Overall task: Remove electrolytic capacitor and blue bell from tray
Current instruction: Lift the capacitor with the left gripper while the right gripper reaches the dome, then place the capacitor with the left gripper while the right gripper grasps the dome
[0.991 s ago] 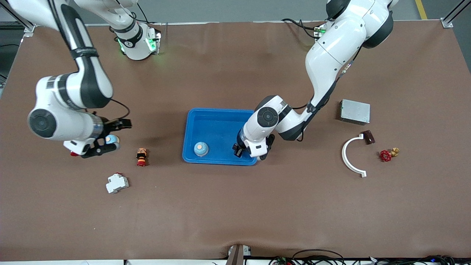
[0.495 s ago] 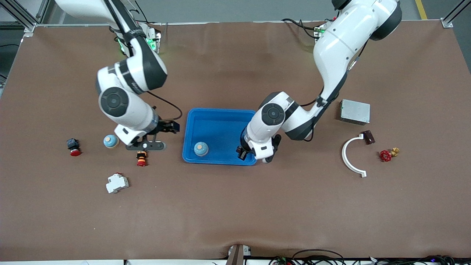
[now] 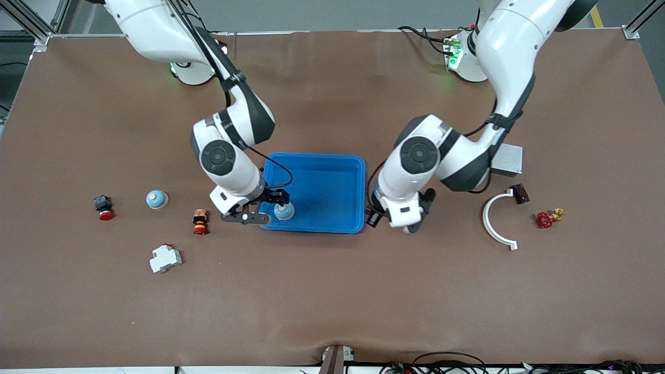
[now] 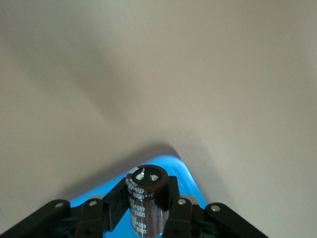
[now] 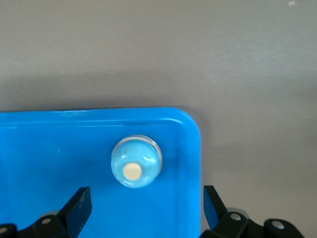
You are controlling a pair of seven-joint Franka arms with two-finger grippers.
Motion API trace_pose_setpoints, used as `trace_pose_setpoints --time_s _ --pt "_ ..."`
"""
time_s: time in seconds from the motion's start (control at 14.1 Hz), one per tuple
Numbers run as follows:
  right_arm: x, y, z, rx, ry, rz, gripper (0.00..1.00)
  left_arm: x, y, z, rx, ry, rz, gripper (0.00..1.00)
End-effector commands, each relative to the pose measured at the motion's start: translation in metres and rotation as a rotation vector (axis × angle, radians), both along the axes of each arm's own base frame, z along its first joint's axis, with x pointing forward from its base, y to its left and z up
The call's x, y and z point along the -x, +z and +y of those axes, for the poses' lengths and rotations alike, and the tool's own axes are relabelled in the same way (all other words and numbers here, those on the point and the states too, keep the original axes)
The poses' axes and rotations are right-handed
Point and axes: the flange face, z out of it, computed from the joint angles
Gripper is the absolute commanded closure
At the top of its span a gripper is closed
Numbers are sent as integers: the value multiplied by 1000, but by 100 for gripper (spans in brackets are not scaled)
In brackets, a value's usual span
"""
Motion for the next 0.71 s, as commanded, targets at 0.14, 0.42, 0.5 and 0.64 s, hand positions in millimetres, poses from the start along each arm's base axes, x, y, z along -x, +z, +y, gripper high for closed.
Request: trace_pose_setpoints --time_s 0.14,0.42,0.5,0.64 --pt "-20 -32 23 -11 -4 -4 0 -10 -30 83 -55 -28 79 100" --pt "-19 -48 21 3 10 7 0 -22 -56 163 -125 -85 126 100" --pt "-17 -49 23 1 14 8 0 -25 -61 180 -143 -99 126 100" --pt "-16 -54 25 5 17 15 0 -28 -75 207 -177 -144 136 100"
